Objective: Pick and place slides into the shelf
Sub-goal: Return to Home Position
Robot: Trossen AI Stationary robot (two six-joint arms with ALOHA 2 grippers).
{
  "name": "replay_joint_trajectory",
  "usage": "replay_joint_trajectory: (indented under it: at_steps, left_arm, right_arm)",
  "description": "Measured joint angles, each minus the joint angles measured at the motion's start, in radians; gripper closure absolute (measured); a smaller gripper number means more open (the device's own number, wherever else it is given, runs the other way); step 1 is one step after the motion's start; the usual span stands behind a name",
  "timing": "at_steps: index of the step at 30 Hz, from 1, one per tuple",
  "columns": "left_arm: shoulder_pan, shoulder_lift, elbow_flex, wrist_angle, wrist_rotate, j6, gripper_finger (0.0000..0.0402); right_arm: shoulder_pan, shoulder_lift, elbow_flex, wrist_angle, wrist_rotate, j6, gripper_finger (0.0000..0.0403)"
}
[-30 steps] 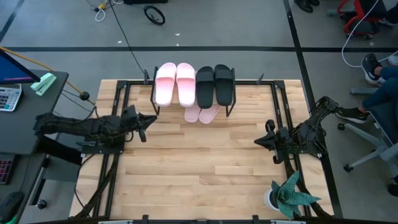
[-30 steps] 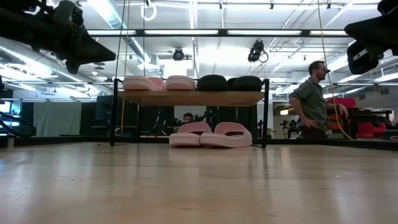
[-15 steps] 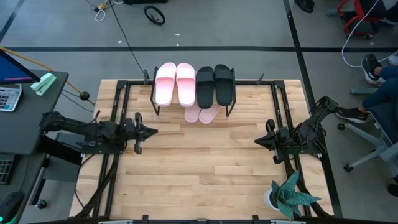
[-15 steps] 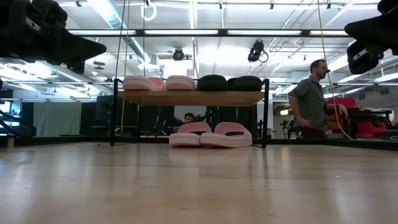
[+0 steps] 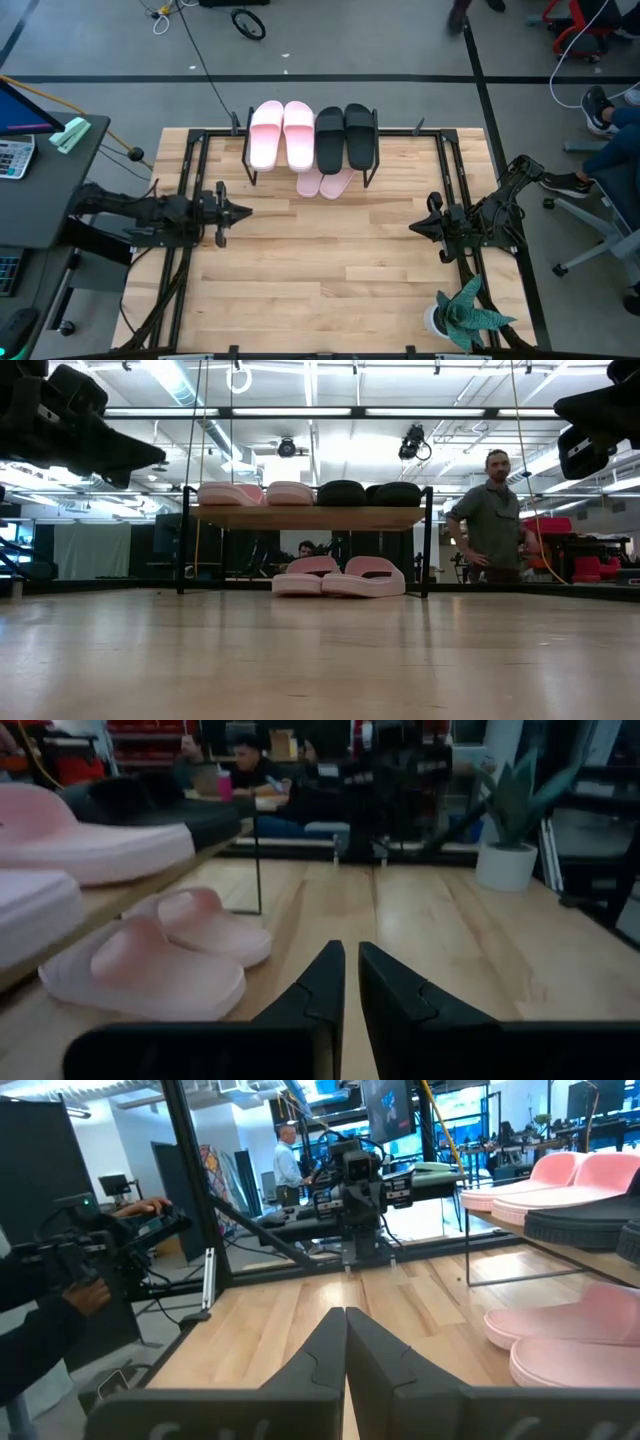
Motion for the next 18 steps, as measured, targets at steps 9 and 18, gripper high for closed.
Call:
replay_joint_trajectory:
  at_steps: [9, 18]
  left_arm:
    - [0.007, -0.051, 0.000, -0.017, 0.002, -0.002, 0.0375]
    - [0.007, -0.051, 0.000, -0.018, 0.001, -0.001, 0.0367]
  right_arm:
    - [0.000, 0.000, 0.000, -0.001, 0.000, 0.000, 0.0389]
    - [0.000, 0.000, 0.000, -0.001, 0.000, 0.000, 0.0389]
